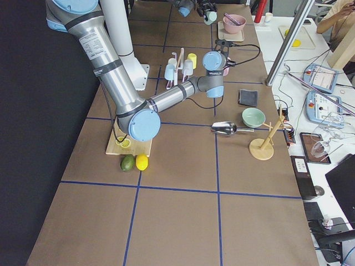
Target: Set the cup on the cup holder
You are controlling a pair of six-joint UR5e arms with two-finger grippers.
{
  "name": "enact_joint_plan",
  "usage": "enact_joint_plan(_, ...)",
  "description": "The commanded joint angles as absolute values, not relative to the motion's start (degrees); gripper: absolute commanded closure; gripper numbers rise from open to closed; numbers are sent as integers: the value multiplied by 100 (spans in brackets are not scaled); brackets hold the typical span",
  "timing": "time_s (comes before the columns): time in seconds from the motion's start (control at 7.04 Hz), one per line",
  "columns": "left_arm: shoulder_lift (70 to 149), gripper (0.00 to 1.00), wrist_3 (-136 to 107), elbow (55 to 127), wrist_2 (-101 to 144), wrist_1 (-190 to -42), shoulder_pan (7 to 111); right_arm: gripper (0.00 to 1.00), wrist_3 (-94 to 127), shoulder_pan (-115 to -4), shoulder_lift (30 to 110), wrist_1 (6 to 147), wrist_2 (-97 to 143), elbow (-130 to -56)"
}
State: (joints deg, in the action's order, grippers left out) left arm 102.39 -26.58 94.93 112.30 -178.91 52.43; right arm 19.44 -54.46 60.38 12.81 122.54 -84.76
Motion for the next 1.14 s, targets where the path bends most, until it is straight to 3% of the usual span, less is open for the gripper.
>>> enact_joint_plan(0.0,10222,92,-2663,9483,9798,-18963,4118,100,2922,-5135,5959,234,11736,-8499)
enact_joint_plan(0.57,10283,93,-2567,9484,8458,-20467,2325,100,4199,-4467,5845,-954,11093,-8473)
enact_joint_plan(0.99,10624,92,-1568,9300,8227,-20566,1970,100,4430,-3841,5828,-2000,10293,-7993)
